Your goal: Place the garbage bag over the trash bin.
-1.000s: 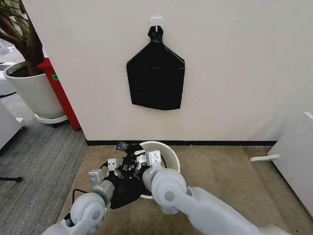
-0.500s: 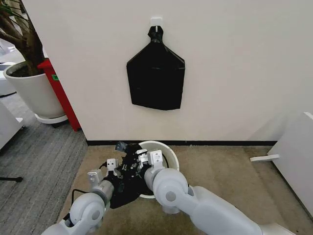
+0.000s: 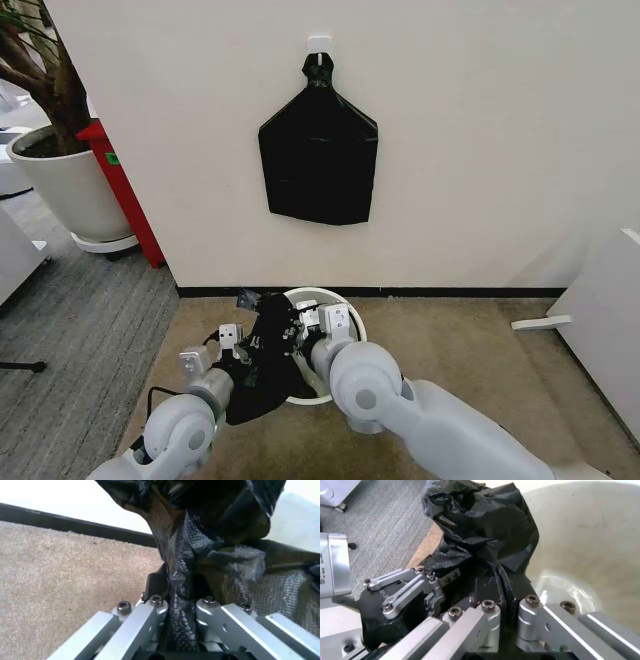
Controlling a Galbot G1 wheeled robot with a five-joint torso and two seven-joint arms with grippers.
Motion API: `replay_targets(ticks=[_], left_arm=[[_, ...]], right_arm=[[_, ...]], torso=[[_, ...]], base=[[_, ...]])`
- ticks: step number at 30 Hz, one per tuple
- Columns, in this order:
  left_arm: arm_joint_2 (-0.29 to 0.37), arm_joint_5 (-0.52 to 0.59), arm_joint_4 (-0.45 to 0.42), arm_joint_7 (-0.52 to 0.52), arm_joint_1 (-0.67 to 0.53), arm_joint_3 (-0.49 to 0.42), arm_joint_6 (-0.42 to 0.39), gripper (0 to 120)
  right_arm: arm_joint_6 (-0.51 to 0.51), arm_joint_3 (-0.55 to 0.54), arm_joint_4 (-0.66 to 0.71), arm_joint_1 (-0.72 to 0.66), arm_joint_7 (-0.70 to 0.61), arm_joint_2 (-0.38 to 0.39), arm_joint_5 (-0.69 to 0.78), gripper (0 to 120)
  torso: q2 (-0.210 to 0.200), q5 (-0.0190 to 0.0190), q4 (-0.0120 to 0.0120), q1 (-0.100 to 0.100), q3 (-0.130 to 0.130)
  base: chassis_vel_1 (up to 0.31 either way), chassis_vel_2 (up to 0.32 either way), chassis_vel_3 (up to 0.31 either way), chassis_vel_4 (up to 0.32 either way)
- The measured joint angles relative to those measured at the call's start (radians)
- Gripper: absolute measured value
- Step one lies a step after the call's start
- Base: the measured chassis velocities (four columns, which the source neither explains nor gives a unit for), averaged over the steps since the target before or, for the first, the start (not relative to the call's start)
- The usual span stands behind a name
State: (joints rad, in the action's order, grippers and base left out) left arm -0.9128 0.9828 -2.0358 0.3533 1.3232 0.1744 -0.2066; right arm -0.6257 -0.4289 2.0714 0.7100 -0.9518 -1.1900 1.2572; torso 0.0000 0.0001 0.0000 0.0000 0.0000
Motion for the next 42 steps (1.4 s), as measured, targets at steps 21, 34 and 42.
replay_targets(ticks=[21,34,42], left_arm=[[0.001,-0.004,-0.004,-0.004,0.004,0.003,0.001,4],[-0.001,-0.004,-0.001,-0.004,0.003,0.003,0.001,4],[-0.002,-0.006,-0.01,-0.01,0.011,0.003,0.002,4]], right_arm=[[-0.016,-0.044,0.003,-0.022,-0.014,-0.029,0.024,27],[-0.014,-0.078,-0.04,-0.058,-0.018,-0.04,0.021,73],[-0.008,-0.09,-0.076,-0.061,0.015,-0.052,-0.019,99]], torso=[[0.0,-0.0001,0.0,0.0,0.0],[0.0,-0.0001,0.0,0.0,0.0],[0.0,-0.0002,0.0,0.0,0.0]], base=[[0.0,0.0,0.0,0.0],[0.0,0.0,0.0,0.0],[0.0,0.0,0.0,0.0]])
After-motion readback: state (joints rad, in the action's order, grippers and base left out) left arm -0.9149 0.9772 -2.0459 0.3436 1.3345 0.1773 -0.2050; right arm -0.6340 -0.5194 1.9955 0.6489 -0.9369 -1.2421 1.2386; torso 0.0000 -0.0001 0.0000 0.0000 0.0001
